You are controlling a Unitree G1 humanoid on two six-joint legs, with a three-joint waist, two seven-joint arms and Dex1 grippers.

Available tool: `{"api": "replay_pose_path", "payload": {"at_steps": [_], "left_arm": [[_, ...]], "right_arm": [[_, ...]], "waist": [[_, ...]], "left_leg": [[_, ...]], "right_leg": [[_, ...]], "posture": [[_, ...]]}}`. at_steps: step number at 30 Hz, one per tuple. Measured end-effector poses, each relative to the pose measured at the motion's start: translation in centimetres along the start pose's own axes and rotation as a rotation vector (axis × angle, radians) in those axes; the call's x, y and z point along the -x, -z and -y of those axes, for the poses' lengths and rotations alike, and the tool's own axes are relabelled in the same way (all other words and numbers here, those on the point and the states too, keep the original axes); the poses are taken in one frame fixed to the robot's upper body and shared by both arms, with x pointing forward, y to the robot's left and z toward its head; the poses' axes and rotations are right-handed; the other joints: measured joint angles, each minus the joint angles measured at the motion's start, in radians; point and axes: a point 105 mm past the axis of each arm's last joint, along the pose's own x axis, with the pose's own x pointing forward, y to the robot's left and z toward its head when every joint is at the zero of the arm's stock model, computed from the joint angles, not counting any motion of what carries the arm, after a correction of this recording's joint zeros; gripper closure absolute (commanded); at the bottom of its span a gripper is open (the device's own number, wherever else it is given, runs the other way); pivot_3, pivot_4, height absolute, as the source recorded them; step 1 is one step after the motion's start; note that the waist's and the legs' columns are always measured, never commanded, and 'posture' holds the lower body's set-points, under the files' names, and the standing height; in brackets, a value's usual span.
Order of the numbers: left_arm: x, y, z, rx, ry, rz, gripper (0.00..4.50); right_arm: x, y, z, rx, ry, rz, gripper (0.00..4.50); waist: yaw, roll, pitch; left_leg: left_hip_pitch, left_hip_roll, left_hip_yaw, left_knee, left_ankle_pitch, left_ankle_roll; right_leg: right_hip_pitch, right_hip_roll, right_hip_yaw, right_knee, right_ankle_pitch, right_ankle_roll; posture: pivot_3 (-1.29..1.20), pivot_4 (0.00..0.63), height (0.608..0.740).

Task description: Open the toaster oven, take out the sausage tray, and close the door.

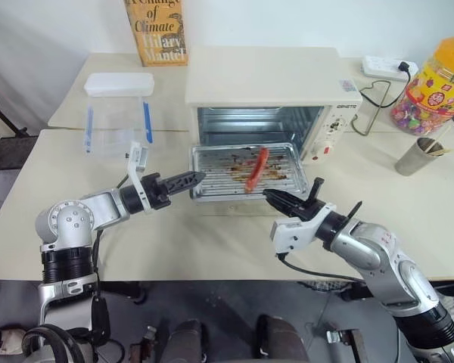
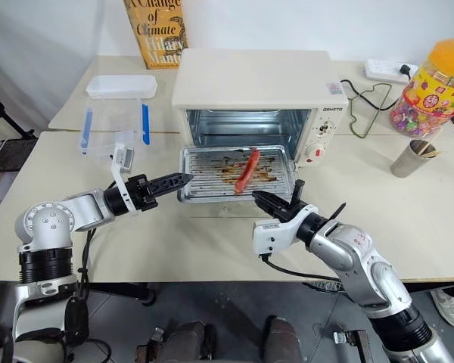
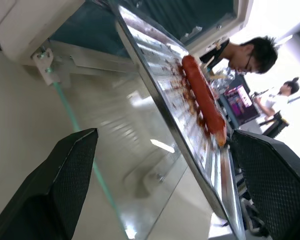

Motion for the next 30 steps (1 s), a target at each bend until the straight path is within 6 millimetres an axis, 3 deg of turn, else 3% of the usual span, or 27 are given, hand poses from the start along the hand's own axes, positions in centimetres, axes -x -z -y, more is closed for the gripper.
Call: {"api": "replay_pose_path", "payload": {"at_steps": [5, 8, 21, 30], "left_arm": [[-0.3, 0.4, 0.6, 0.096, 0.041, 0.010, 0.00], [-0.3, 0.1, 1.0, 0.116, 0.047, 0.016, 0.60], [0.1, 1.8, 0.4, 0.339, 0.059, 0.028, 4.48], [0.7, 2.1, 0.9, 0.374, 0.075, 0.036, 4.48]], "right_arm": [[0.1, -0.6, -0.1, 0.007, -0.019, 0.043, 4.41], [0.1, -0.8, -0.2, 0.014, -0.032, 0.064, 4.41], [0.1, -1.1, 0.1, 0.014, -0.065, 0.125, 4.41], [0.2, -1.2, 0.0, -0.020, -0.079, 0.160, 4.41]], "waist": [[-0.001, 0.000, 0.000], [0.000, 0.000, 0.000], [0.000, 0.000, 0.000], [0.000, -0.001, 0.000]], "left_leg": [[0.000, 0.000, 0.000, 0.000, 0.000, 0.000], [0.000, 0.000, 0.000, 0.000, 0.000, 0.000], [0.000, 0.000, -0.003, 0.000, 0.000, 0.000], [0.000, -0.001, -0.009, 0.000, 0.000, 0.000]], "right_leg": [[0.000, 0.000, 0.000, 0.000, 0.000, 0.000], [0.000, 0.000, 0.000, 0.000, 0.000, 0.000], [0.000, 0.000, 0.000, 0.000, 0.000, 0.000], [0.000, 0.000, 0.002, 0.001, 0.000, 0.000]], "posture": [[0.00, 0.150, 0.740], [0.00, 0.150, 0.740], [0.00, 0.150, 0.740], [0.00, 0.150, 0.740]]}}
